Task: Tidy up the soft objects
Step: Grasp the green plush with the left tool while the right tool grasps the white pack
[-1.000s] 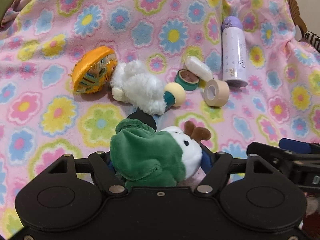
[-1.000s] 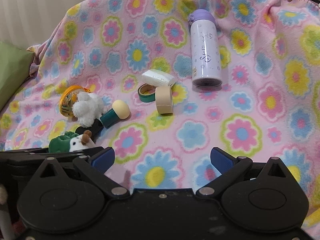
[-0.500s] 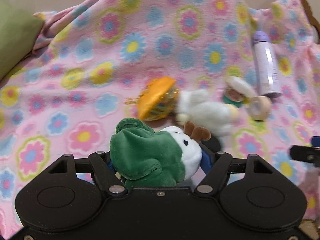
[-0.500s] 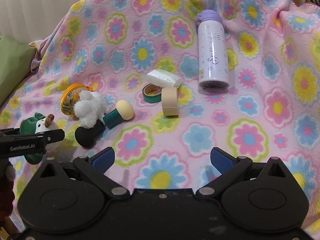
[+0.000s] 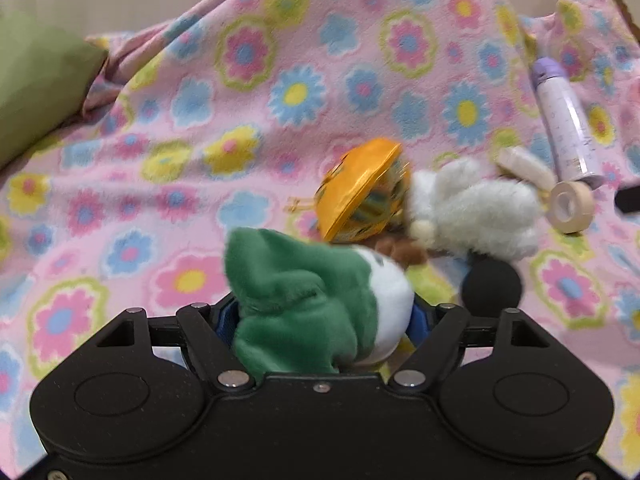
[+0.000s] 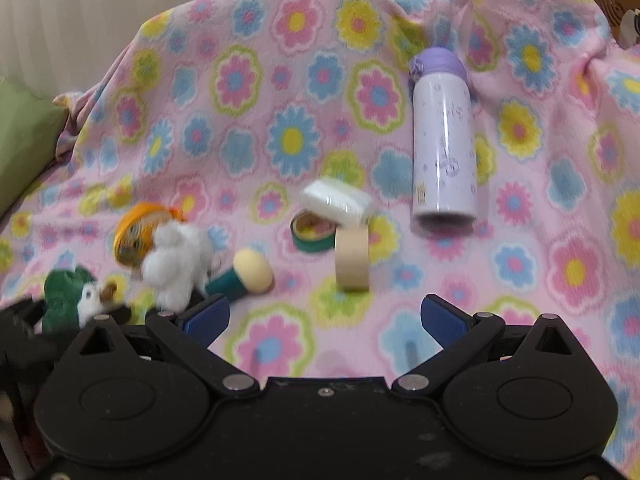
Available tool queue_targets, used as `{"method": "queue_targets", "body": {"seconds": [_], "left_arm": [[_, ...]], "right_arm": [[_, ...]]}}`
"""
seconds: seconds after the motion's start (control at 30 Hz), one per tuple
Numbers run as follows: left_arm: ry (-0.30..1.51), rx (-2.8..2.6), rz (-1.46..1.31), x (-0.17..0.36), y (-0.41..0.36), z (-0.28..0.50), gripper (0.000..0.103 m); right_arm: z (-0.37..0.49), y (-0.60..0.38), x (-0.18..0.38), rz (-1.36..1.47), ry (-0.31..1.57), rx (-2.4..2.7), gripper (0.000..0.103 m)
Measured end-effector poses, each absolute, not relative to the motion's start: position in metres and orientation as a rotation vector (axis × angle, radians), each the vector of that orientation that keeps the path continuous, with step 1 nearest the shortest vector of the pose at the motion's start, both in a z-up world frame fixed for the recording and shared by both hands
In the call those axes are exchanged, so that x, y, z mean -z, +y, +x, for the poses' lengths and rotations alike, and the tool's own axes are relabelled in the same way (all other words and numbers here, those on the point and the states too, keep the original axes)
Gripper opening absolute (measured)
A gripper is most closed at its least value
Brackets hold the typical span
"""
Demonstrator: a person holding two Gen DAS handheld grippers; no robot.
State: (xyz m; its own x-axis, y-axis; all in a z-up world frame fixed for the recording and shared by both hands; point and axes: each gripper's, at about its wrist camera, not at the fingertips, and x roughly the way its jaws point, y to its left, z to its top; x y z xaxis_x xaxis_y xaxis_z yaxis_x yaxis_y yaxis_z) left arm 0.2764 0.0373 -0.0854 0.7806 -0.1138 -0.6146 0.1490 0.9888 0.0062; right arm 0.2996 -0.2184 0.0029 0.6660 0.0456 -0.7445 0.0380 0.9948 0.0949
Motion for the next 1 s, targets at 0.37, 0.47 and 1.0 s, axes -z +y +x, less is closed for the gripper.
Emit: {"method": "queue_targets", "body": {"seconds": [0.37,0.47,1.0], "left_arm": [[0.666,0.117,0.061,0.089,0.036,0.279,0.072],[0.669,0.121,0.048,0.089,0.038,0.280,0.072],[0.675,0.116,0.043,0.090,0.037,0.281,0.073]], "right_arm": [[0.388,-0.221,0.006,0.139,0.825,0.056,0.102],[0.411,-0.220,0.014,0.147,0.842,0.073,0.102],[0.462,-0.234,0.047,0.256,0.985,0.084,0.064]]}}
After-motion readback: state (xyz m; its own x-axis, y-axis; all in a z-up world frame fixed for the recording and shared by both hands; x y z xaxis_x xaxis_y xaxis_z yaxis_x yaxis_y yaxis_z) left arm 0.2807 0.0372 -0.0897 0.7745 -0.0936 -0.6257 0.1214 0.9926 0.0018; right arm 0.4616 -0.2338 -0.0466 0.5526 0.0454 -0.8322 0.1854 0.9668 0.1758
